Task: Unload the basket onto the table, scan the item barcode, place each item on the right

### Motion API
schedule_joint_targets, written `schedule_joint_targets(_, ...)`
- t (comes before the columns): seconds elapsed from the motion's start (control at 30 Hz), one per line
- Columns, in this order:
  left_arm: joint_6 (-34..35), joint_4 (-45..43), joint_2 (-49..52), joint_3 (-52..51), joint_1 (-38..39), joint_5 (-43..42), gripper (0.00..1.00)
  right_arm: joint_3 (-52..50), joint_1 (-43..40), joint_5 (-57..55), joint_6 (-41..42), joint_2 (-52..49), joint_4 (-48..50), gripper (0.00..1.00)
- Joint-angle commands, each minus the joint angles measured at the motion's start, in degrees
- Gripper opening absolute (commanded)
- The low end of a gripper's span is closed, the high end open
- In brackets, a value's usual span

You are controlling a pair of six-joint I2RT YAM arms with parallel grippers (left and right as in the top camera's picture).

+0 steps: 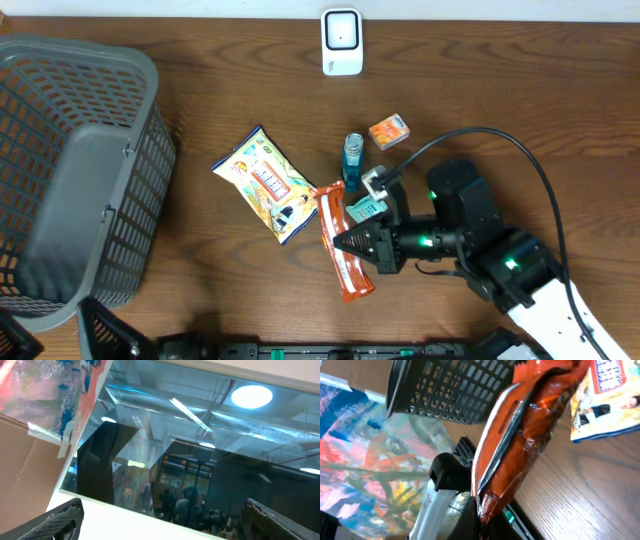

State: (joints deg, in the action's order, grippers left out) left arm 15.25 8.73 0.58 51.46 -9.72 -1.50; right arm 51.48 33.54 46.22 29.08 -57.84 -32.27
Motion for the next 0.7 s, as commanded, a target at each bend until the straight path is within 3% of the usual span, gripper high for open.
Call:
schedule_joint_targets(0.0,0.5,-0.5,-0.4,-2.1,-0.1,0.7,1.00,0.1,-0.2,-1.1,-0.9,1.7,-1.1,0.01)
schedule_joint_targets(0.2,0.5,-1.8,-0.4,-5.1,-0.1,0.5,1.00,0.1,-0.2,-4.0,-0.8,2.0,-5.8,0.01)
schedule_joint_targets(0.67,0.5,-2.9,-0.4,-5.2,-0.1,0.7,1.00,0.1,-0.2,-4.3,-0.9,2.0,-6.6,0.01)
